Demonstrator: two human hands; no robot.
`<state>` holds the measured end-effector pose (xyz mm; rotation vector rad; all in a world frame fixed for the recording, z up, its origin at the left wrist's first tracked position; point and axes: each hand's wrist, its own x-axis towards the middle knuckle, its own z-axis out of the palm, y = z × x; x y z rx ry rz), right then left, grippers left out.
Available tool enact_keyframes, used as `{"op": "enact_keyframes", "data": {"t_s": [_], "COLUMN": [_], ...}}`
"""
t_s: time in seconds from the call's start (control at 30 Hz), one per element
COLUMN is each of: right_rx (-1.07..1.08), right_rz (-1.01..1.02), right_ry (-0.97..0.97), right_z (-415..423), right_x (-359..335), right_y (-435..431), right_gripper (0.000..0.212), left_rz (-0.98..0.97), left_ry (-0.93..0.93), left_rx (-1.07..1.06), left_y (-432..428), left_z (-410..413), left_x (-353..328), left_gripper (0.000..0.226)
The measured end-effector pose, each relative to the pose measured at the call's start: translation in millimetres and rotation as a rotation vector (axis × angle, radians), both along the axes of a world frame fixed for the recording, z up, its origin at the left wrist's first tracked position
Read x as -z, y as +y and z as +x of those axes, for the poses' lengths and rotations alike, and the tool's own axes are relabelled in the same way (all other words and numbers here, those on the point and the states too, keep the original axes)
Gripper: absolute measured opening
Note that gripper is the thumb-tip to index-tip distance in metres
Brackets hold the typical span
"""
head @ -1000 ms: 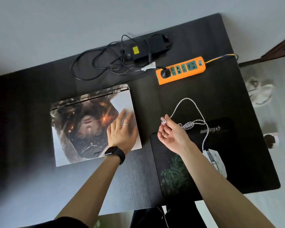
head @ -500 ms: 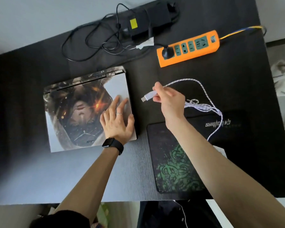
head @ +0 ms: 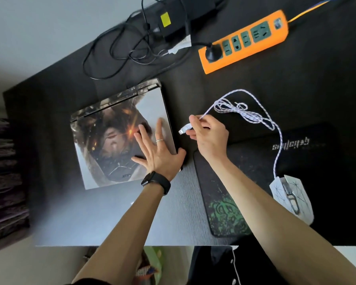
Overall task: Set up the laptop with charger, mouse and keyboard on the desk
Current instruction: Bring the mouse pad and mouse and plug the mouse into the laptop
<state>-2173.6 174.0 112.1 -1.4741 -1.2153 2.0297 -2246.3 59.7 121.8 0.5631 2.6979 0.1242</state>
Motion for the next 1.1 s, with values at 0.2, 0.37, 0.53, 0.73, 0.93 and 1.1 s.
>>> {"op": "enact_keyframes", "data": {"t_s": [0.2,0.37,0.53,0.73,0.93,1.1], "right_rx": [-0.024,-0.038,0.049,0.055,0.018,-0.044], "right_rz": [-0.038,-0.069,-0.046,-0.014,0.008,0.021], "right_ry": [0.018,0.043,0.018,0.023,0.007,-0.022], "right_z": [3.5,1.1,-2.6,-2.2,-6.7,-9.4], "right_x": [0.1,4.1,8.3,12.6,13.7,14.5], "right_y": [-0.2,-2.5,-3.3,-7.9,-5.2,-4.6], "right_gripper": [0.018,0.016,0.014,0.01,0.012,0.014], "left_rz": [-0.096,-0.091,-0.064,-0.066,-0.067,-0.109], "left_ry": [-0.033,0.085,0.226,0.259,0.207,0.198], "left_rx": [0.016,0.054,0.008,-0.105,-0.074,0.033], "left_y": [8.1,0.4,15.3,27.7,38.6,26.5], "left_z": [-2.3,0.2,-5.6,-17.5,-22.7,-25.2], "left_x": [-12.4,-14.4,-12.5,-7.8,-11.4,-16.7], "left_gripper": [0.111,0.091,0.073,0.069,0.075,0.084]}}
